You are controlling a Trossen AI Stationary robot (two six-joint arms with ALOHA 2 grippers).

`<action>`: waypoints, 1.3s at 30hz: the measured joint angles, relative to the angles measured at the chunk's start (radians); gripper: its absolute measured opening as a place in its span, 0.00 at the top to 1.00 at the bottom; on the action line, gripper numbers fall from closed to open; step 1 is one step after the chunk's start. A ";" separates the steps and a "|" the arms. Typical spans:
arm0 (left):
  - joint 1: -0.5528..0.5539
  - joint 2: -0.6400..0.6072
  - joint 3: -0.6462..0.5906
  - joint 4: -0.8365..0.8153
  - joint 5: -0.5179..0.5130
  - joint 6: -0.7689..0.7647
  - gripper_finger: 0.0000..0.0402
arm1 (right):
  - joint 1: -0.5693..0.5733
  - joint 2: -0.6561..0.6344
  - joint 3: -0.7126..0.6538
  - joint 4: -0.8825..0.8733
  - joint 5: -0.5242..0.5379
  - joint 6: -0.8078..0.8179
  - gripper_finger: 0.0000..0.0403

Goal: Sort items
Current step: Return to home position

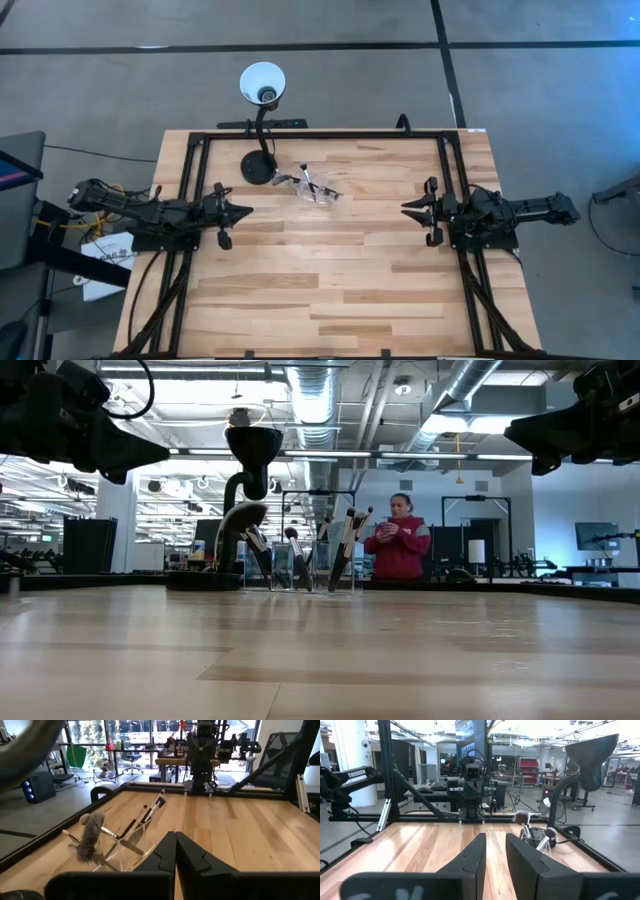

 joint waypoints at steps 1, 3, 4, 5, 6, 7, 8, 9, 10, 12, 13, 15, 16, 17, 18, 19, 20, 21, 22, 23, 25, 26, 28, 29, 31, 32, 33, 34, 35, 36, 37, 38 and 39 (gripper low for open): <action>0.000 0.004 0.000 0.000 0.000 0.000 0.99 | 0.000 0.000 0.000 0.000 0.000 0.000 0.84; 0.000 0.010 0.000 0.000 0.000 0.000 0.99 | 0.000 0.000 0.000 0.000 0.000 0.000 0.84; 0.000 0.013 0.000 0.000 0.000 0.000 0.99 | 0.000 0.000 0.000 0.000 0.000 0.000 0.84; 0.000 0.013 0.000 0.000 0.000 0.000 0.99 | 0.000 0.000 0.000 0.000 0.000 0.000 0.84; 0.000 0.013 0.000 0.000 0.000 0.000 0.99 | 0.000 0.000 0.000 0.000 0.000 0.000 0.84; 0.000 0.013 0.000 0.001 0.000 0.000 0.99 | 0.000 0.000 0.000 0.000 0.000 0.000 0.84; 0.000 0.013 0.000 0.001 0.000 0.000 0.99 | 0.000 0.000 0.000 0.000 0.000 0.000 0.84; 0.000 0.013 0.000 0.000 0.000 0.000 0.99 | 0.000 0.000 0.000 0.000 0.000 0.000 0.84; 0.000 0.013 0.000 0.000 0.000 0.000 0.99 | 0.000 0.000 0.000 0.000 0.000 0.000 0.84; 0.000 0.013 0.000 0.001 0.000 0.000 0.99 | 0.000 0.000 0.000 0.000 0.000 0.000 0.84; 0.000 0.013 0.000 0.002 0.000 0.000 0.99 | 0.000 0.000 0.000 0.000 0.000 0.000 0.84; 0.000 0.013 0.000 0.005 0.000 0.000 0.99 | 0.000 0.000 0.000 0.000 0.000 0.000 0.84; 0.000 0.013 0.000 0.006 0.000 0.000 0.99 | 0.000 0.000 0.000 0.000 0.000 0.000 0.84; 0.000 0.013 0.000 0.006 0.000 0.000 0.99 | 0.000 0.000 0.000 0.000 0.000 0.000 0.84; 0.000 0.013 0.000 0.007 0.000 0.000 0.99 | 0.000 0.000 0.000 0.000 0.000 0.000 0.84; 0.000 0.013 0.000 0.007 0.000 0.000 0.99 | 0.000 0.000 0.000 0.000 0.000 0.000 0.84; 0.000 0.013 0.000 0.007 0.000 0.000 0.99 | 0.000 0.000 0.000 0.000 0.000 0.000 0.84; 0.000 0.013 0.000 0.007 0.000 0.000 0.99 | 0.000 0.000 -0.001 0.000 0.000 0.000 0.84; 0.000 0.013 0.000 0.007 0.000 0.000 0.99 | 0.000 0.000 -0.001 0.000 0.000 0.000 0.84; 0.000 0.013 0.000 0.007 0.000 0.000 0.99 | 0.000 0.000 -0.001 0.000 0.000 0.000 0.84; 0.000 0.013 0.000 0.007 0.000 0.000 0.99 | 0.000 0.000 -0.001 0.000 0.000 0.000 0.84; 0.000 0.013 0.000 0.007 0.000 0.000 0.99 | 0.000 0.000 -0.001 0.000 0.000 0.000 0.84; 0.000 0.013 0.000 0.007 0.000 0.000 0.99 | 0.000 0.000 -0.001 0.000 0.000 0.000 0.84; 0.000 0.013 0.000 0.007 0.000 0.000 0.99 | 0.000 0.000 -0.001 0.000 0.000 0.000 0.84; 0.000 0.013 0.000 0.007 0.000 0.000 0.99 | 0.000 0.000 -0.001 0.000 0.000 0.000 0.84; 0.000 0.013 0.000 0.008 0.000 0.000 0.99 | 0.000 0.000 -0.001 0.000 0.000 0.000 0.84; 0.000 0.013 0.000 0.007 0.000 0.000 0.99 | 0.000 0.000 -0.001 0.000 0.000 0.000 0.84; 0.000 0.013 0.000 0.007 0.000 0.000 0.99 | 0.000 0.000 -0.001 0.000 0.000 0.000 0.84; 0.000 0.013 0.000 0.008 0.000 0.000 0.99 | 0.000 0.000 -0.001 0.000 0.000 0.000 0.84; 0.000 0.013 0.000 0.007 0.000 0.000 0.99 | 0.000 0.000 -0.001 0.000 0.000 0.000 0.84; 0.000 0.013 0.000 0.007 0.000 0.000 0.99 | 0.000 0.000 -0.001 0.000 0.000 0.000 0.84; 0.000 0.013 0.000 0.008 0.000 0.000 0.99 | 0.000 0.000 -0.001 0.000 0.000 0.000 0.84; 0.000 0.013 0.000 0.008 0.000 0.000 0.99 | 0.000 0.000 -0.001 0.000 0.000 0.000 0.84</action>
